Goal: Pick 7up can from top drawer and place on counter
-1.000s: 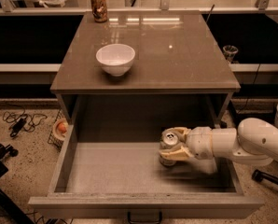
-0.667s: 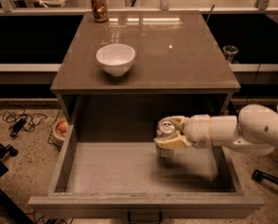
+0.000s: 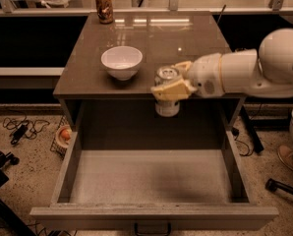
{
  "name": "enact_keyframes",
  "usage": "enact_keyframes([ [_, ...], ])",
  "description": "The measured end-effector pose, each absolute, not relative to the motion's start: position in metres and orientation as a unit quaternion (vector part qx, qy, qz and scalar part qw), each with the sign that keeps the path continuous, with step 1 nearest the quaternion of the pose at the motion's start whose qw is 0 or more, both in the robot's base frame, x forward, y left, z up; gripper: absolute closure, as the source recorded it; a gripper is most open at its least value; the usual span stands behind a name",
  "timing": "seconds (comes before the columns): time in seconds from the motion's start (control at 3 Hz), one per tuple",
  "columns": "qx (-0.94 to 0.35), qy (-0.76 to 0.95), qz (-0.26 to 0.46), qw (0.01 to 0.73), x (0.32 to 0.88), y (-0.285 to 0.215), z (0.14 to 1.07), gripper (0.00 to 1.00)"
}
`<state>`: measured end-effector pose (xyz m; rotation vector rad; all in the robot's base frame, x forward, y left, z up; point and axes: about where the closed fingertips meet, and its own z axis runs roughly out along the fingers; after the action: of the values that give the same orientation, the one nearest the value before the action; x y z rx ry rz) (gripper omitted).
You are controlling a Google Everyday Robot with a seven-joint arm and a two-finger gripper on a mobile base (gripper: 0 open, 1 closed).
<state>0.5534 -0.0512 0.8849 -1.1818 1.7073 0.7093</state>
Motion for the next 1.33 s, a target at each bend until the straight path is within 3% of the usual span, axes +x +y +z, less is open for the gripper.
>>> enact_keyframes([
  [1.0,-0.404,0.706,0.225,0.537,0.682,-0.053,0.977,1.0],
  [1.33,-0.404,0.706,0.225,0.537,0.682,-0.053,0.977,1.0],
])
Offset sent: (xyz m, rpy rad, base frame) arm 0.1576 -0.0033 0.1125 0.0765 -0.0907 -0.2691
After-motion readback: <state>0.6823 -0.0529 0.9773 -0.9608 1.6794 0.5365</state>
